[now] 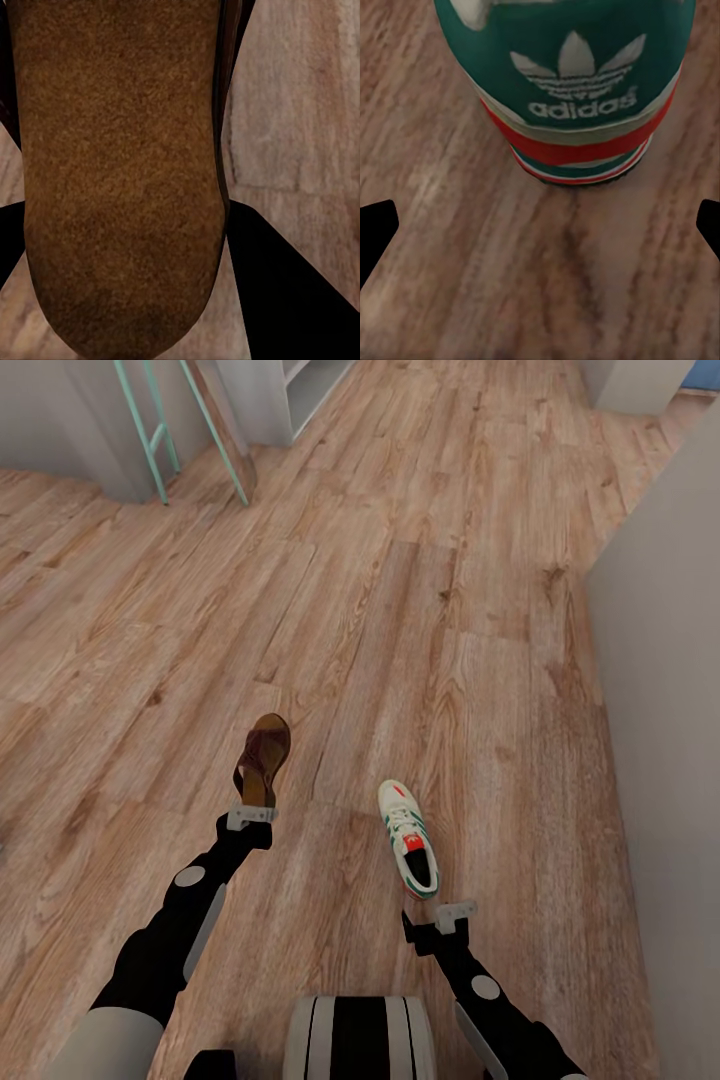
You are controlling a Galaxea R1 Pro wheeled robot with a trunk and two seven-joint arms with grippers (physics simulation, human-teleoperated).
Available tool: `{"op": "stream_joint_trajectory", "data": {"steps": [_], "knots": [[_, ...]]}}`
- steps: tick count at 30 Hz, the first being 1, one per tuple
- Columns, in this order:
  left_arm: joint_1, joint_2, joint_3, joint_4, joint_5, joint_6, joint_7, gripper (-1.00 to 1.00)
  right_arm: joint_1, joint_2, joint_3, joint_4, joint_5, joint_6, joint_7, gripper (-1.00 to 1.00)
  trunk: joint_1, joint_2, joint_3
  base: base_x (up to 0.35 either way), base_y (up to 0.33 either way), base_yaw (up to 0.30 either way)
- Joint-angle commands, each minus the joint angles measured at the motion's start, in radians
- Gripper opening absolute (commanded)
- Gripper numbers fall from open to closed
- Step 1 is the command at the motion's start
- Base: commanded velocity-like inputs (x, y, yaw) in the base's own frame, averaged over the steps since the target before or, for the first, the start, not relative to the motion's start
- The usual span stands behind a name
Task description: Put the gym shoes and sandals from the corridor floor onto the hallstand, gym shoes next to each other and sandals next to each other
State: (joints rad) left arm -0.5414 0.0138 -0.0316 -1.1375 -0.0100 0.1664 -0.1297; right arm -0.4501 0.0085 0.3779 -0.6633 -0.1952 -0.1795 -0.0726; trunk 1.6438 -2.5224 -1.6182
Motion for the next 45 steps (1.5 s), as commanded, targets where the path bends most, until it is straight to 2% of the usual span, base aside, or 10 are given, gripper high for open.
{"op": "stream_joint_trajectory", "data": {"steps": [1, 45], "knots": [[0.0, 0.0, -0.001, -0.002, -0.004, 0.006, -0.002, -1.0, -0.001, -0.001, 0.007, 0.001, -0.01, -0.005, -0.007, 1.0, 0.0, 0.0, -0.001, 0.0, 0.0, 0.0], [0.0, -0.004, 0.0, 0.0, -0.003, 0.005, 0.0, -1.0, -0.001, -0.001, 0.006, 0.001, -0.011, -0.005, -0.007, 1.0, 0.0, 0.0, -0.001, 0.059, 0.005, 0.0]]}}
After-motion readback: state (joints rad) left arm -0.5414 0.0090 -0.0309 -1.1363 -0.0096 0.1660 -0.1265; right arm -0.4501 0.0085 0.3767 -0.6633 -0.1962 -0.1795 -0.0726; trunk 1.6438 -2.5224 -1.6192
